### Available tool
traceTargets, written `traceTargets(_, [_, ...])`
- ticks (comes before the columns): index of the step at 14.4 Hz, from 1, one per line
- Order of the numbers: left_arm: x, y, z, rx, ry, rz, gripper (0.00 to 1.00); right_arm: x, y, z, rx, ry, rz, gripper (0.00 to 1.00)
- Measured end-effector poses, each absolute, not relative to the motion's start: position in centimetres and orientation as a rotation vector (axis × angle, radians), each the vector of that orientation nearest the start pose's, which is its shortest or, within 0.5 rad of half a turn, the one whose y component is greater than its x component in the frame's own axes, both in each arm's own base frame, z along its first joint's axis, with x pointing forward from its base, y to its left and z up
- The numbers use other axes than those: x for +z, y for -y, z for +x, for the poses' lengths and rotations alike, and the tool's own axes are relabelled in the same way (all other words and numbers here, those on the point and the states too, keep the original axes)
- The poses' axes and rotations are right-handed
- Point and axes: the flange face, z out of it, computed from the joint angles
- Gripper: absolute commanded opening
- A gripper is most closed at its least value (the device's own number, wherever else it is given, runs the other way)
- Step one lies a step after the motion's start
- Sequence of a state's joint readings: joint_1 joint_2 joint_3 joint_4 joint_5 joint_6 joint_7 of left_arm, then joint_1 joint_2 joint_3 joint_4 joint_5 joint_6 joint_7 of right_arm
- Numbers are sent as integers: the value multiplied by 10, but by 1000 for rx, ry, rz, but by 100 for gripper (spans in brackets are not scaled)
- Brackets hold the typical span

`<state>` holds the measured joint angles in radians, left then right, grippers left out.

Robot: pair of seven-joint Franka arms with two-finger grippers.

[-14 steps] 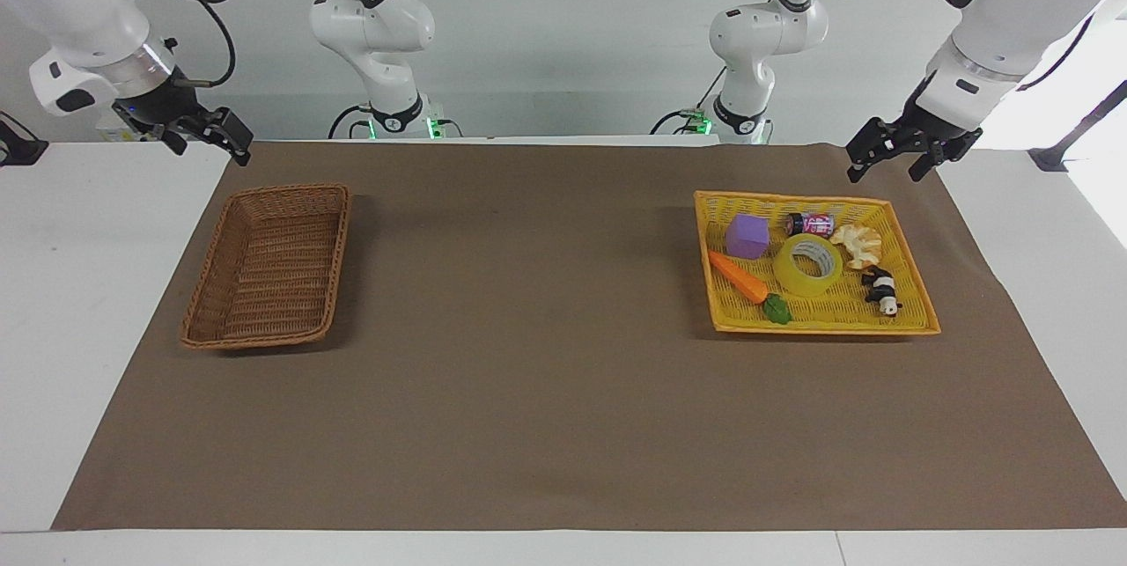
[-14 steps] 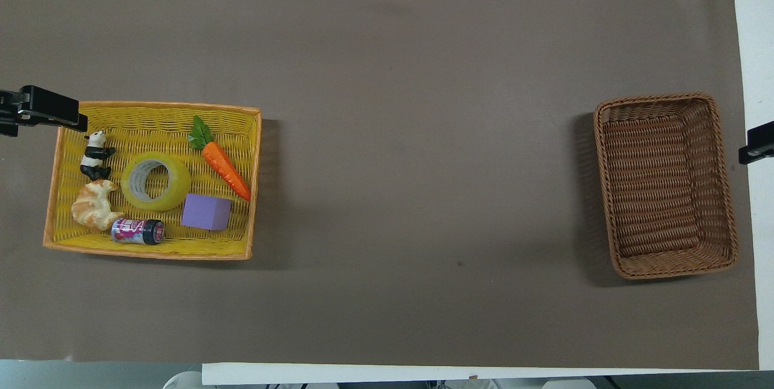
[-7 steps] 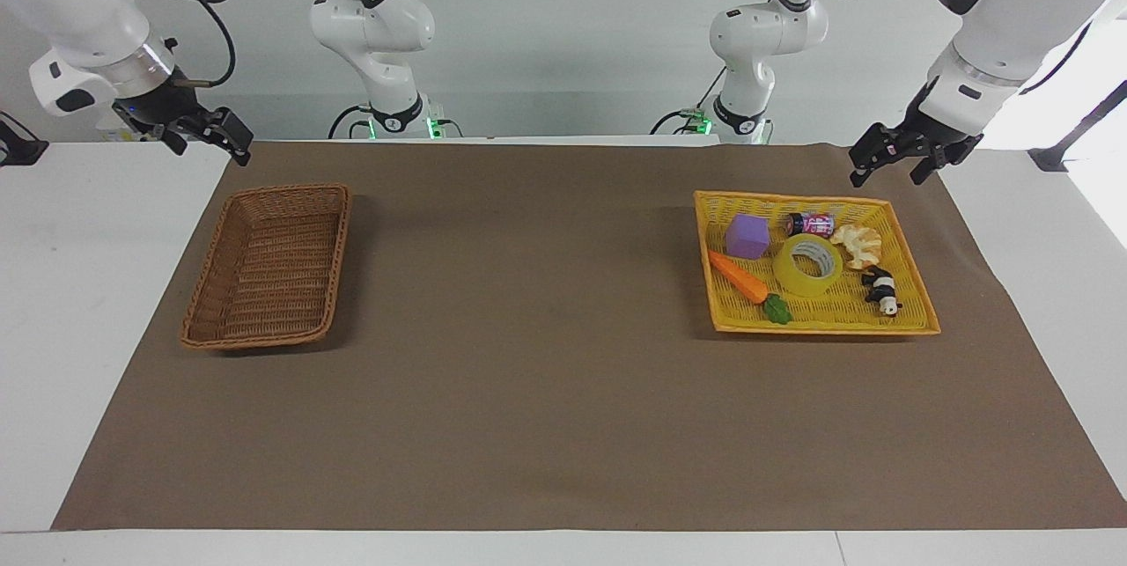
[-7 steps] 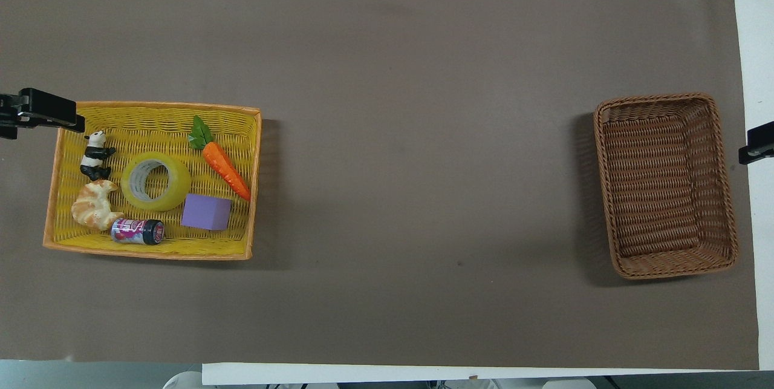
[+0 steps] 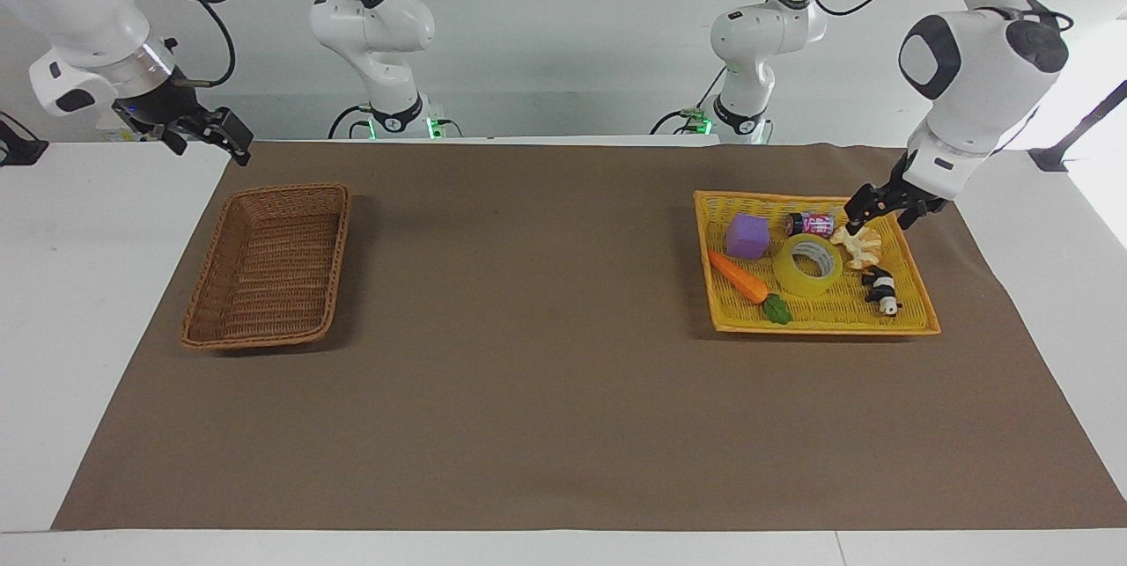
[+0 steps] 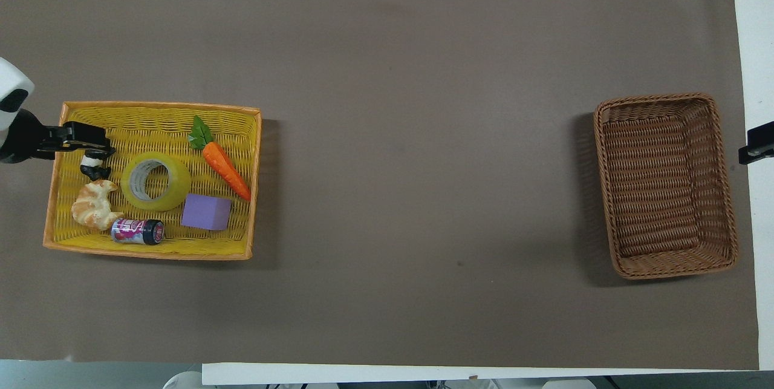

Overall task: Move tape to another basket
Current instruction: 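Lower the left gripper onto the tape roll rim and close it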

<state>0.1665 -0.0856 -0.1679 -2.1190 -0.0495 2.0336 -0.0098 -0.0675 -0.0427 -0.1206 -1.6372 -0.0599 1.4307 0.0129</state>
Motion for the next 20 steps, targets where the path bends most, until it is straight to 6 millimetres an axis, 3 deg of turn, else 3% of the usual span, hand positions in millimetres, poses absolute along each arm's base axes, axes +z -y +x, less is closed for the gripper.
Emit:
traceTargets(3, [402,4,523,0,48,-3175,99,606,106,513,267,-323,-3154,100])
traceTargets(8, [349,2,521,17,-30,-3183,98,606,106,513,267,-323,-3154,100])
traceTargets(15, [332,2,510,58,-45,-3183,90,606,106,513,267,-323,-3154,100])
traceTargets(18, [330,2,508,65,-46,-3182,74,606,106,513,267,-323,-3154,100])
traceTargets(20, [328,2,506,74,-46,-3182,51,606,106,513,267,-323,-3154,100])
